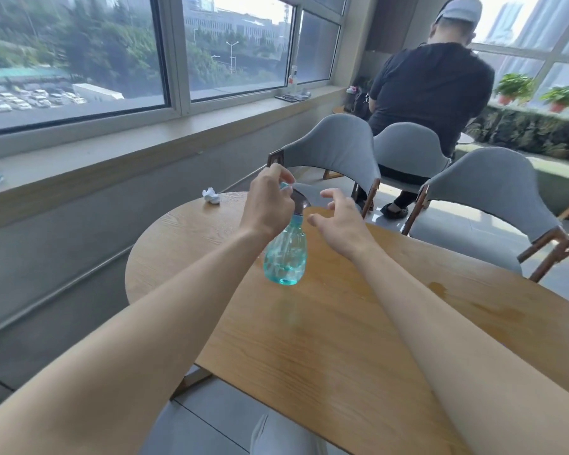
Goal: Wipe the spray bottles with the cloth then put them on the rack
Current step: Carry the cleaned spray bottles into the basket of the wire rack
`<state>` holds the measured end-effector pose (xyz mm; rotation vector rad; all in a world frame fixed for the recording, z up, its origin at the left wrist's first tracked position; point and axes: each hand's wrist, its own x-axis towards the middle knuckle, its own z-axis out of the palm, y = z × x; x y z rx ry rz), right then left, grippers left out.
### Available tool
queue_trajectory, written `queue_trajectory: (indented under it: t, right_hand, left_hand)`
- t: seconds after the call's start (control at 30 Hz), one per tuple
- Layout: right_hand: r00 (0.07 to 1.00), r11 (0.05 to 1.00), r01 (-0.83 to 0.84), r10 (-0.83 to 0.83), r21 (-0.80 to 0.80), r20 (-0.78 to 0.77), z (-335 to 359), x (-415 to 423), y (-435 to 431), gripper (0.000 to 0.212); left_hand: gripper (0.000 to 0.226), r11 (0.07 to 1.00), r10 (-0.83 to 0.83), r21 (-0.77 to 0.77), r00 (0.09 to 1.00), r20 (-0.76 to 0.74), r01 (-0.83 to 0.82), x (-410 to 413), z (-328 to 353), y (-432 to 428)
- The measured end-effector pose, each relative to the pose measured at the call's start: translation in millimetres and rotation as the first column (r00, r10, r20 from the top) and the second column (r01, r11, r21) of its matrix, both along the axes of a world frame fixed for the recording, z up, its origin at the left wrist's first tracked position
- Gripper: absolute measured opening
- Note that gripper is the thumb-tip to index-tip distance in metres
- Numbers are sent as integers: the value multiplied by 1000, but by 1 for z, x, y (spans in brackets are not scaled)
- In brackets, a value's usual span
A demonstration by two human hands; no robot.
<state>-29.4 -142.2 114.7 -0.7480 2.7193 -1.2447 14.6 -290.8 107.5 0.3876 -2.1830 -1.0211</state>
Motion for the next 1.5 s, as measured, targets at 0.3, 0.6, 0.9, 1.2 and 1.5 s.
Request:
queue_trajectory:
  t: [0.3,0.6,0.9,1.2,1.5]
  right_hand:
    - [976,900,194,-137,-391,167,28,5,104,45]
    - [883,755,463,-435,-463,173,60,34,274,27]
    - [721,604,671,-666,-429,190,75,101,464,49]
    - [516,439,815,-846,-378,131,74,165,627,52]
    - [217,211,913,-976,-350,-20,40,230,754,41]
  left_hand:
    - [7,939,-241,198,949,-204,282,-16,57,126]
    - [14,795,-505,253,833,-226,551,-28,86,301]
    - [30,575,-763,314,634,-128,755,-1,95,507]
    - [50,322,-922,311,371,-110,894,57,88,678]
    - [62,131,-991,342,118,59,931,107,52,808]
